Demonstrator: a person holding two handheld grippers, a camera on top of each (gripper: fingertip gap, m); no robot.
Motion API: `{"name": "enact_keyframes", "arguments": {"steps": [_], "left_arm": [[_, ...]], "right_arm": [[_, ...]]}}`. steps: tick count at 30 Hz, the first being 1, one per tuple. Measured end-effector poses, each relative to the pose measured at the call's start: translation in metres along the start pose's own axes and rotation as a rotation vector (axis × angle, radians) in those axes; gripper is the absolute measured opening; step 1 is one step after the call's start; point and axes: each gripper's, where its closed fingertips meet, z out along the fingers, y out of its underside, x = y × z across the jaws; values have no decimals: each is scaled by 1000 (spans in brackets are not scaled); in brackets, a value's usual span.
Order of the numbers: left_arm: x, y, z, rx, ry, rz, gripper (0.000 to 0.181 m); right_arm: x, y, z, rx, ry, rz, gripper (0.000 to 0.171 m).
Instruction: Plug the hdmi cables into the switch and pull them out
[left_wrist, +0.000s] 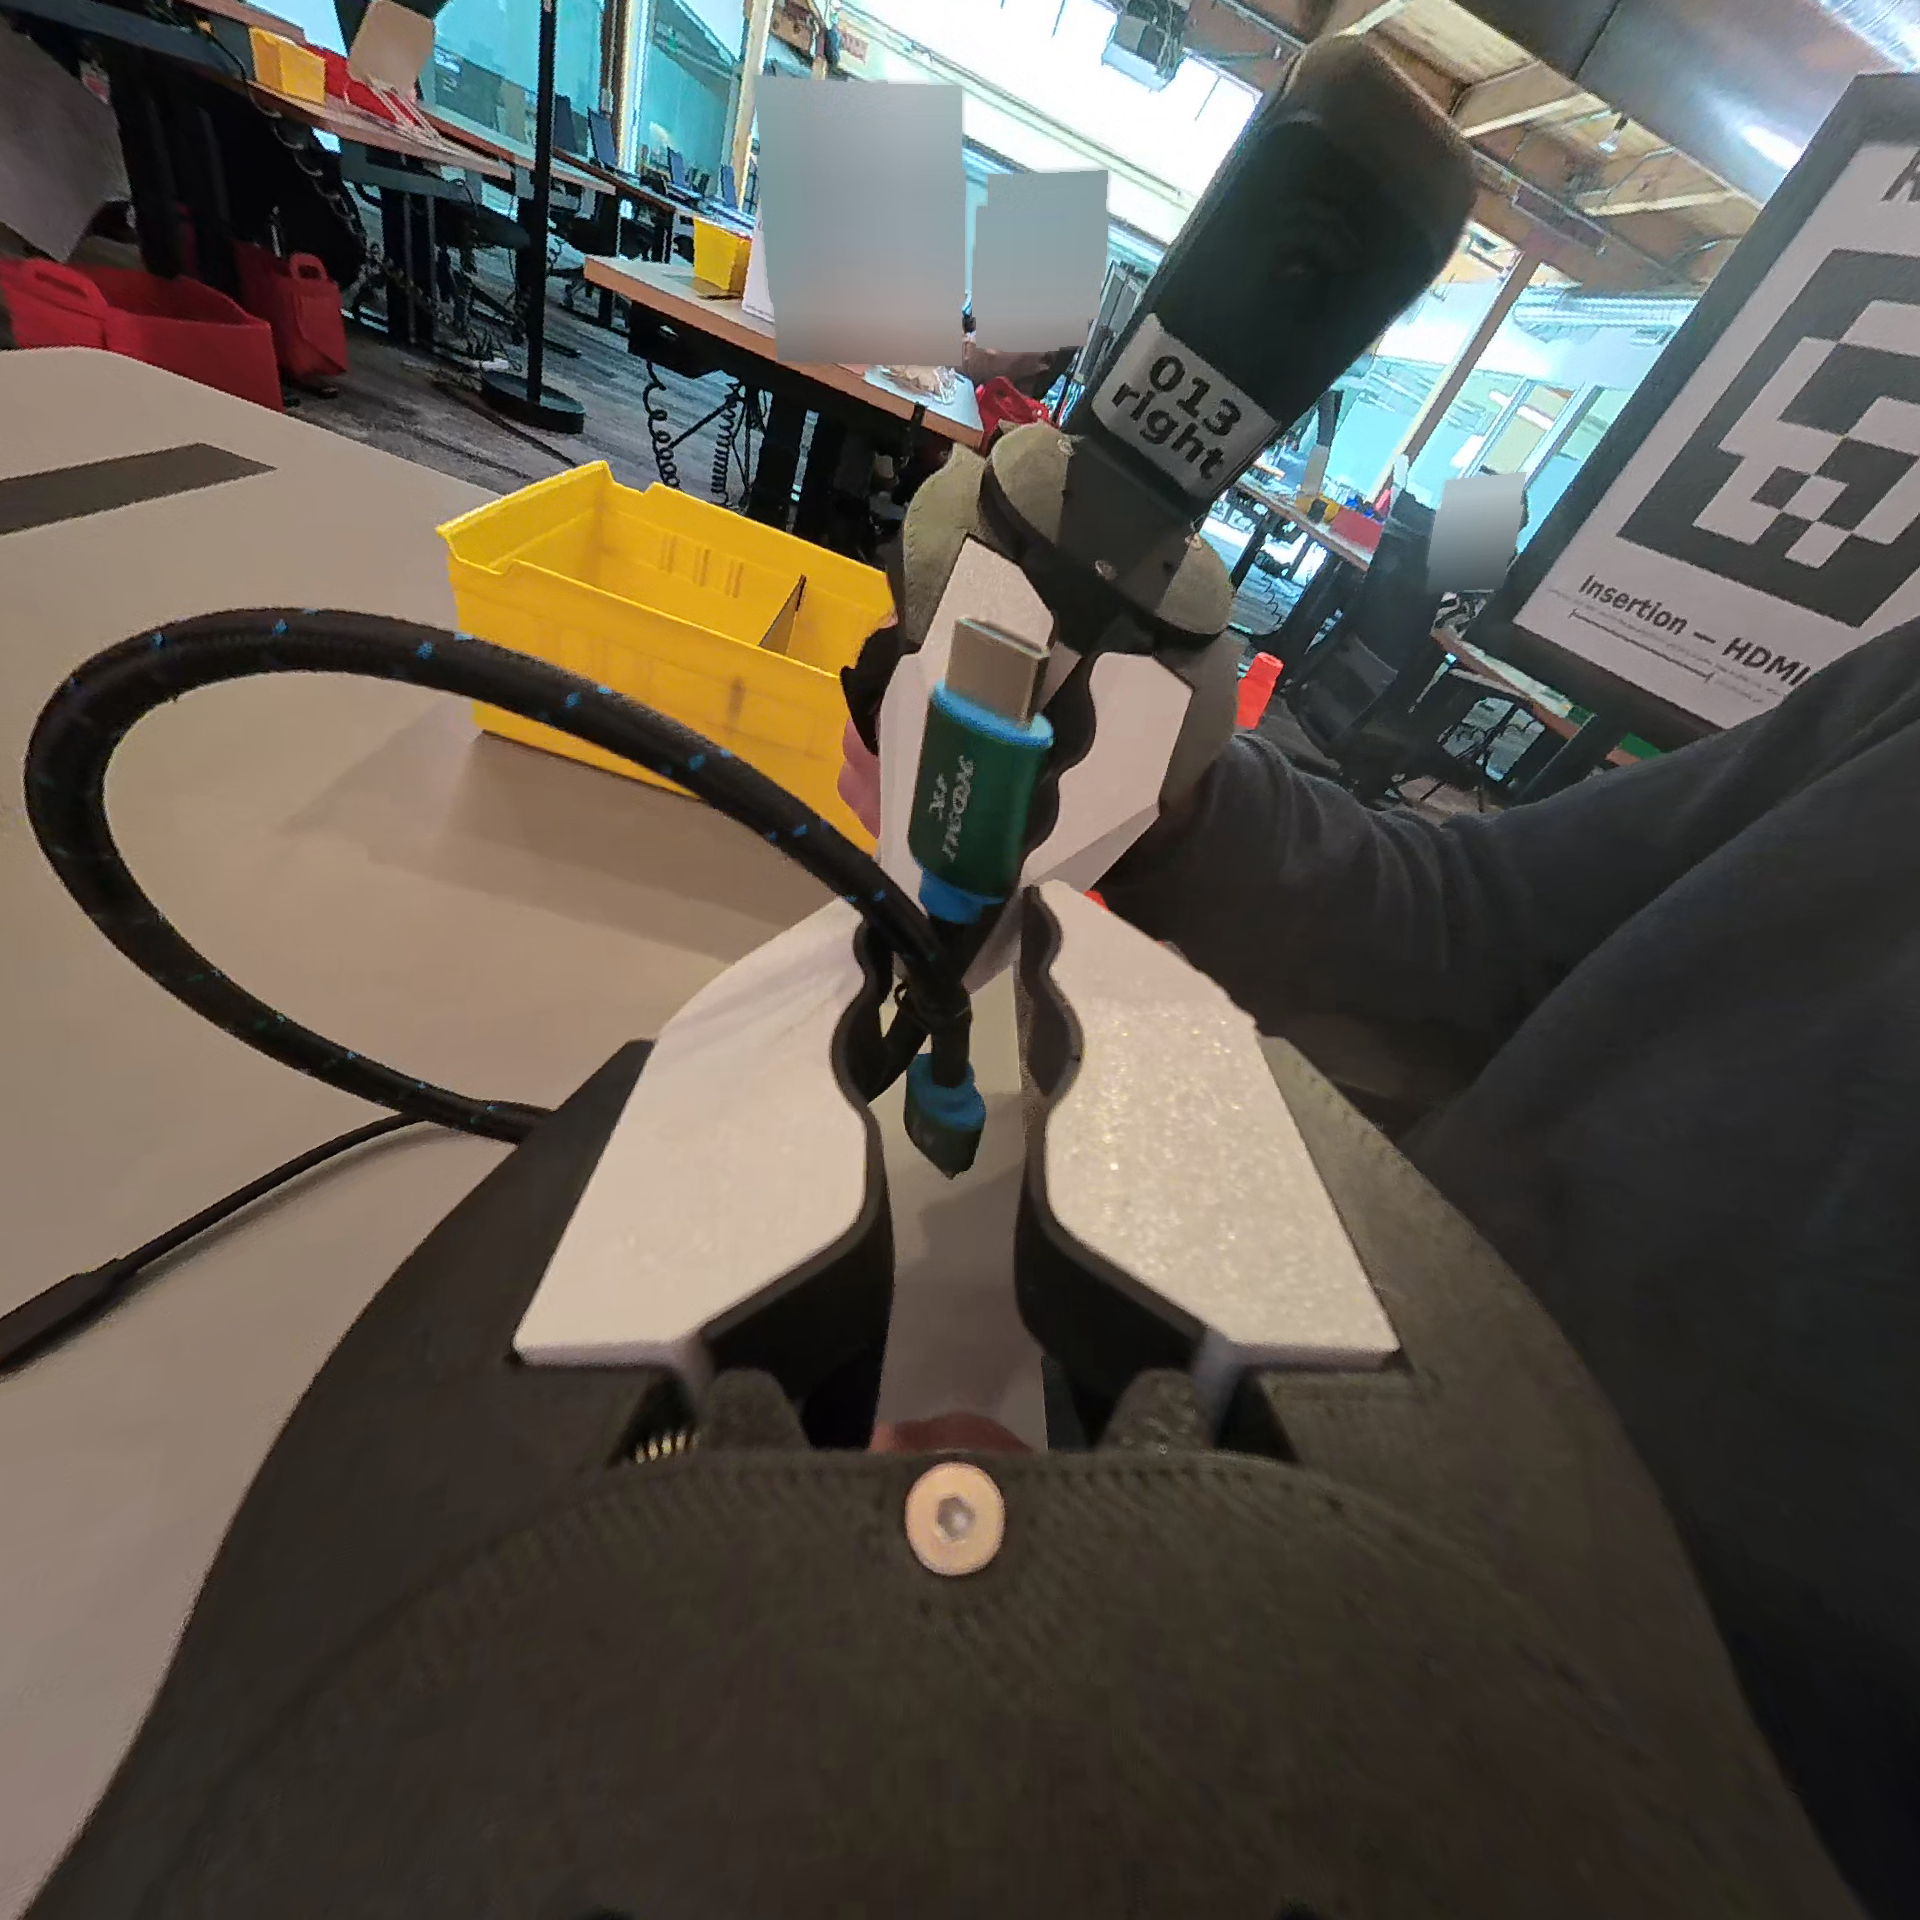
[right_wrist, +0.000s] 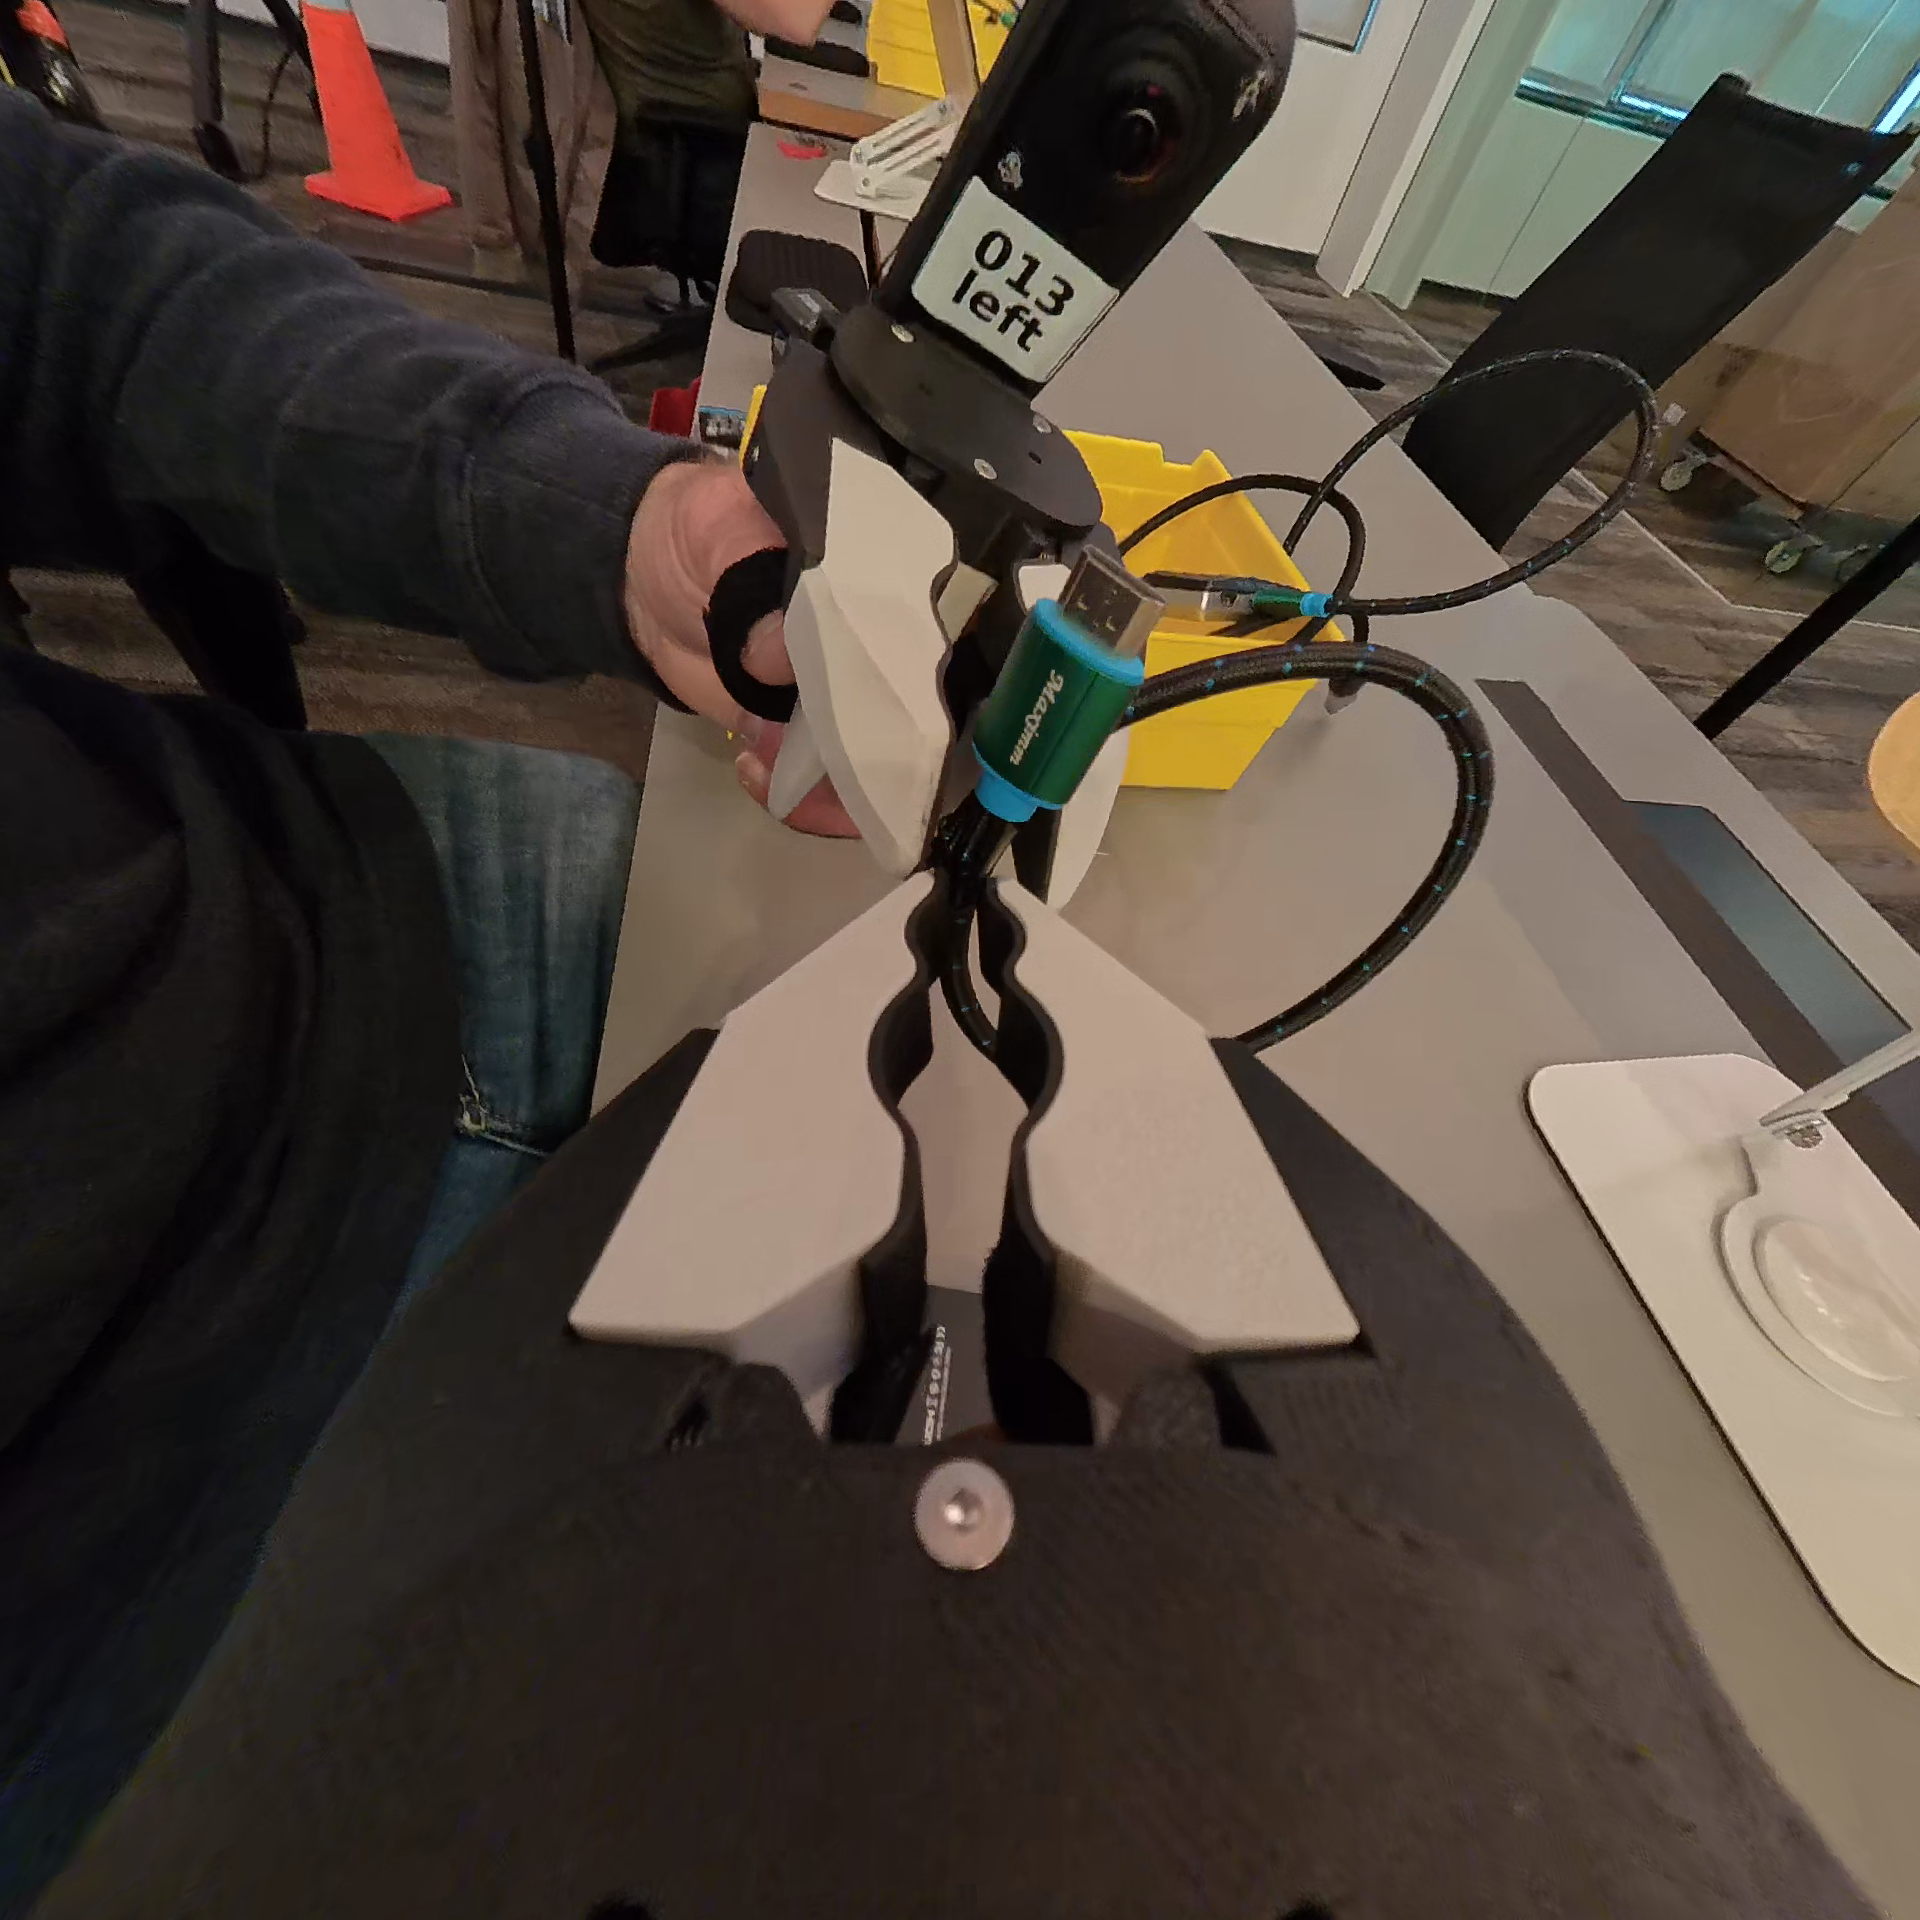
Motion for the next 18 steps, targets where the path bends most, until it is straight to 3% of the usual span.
{"name": "enact_keyframes", "arguments": {"steps": [4, 14, 18], "left_arm": [[2, -9, -5, 45, 7, 1, 12], [5, -16, -7, 61, -10, 50, 11], [4, -16, -8, 56, -33, 80, 11]], "right_arm": [[-1, -11, -3, 94, -50, 84, 2], [-1, -20, -7, 188, -118, 218, 1], [1, -21, -7, 235, -195, 380, 0]]}}
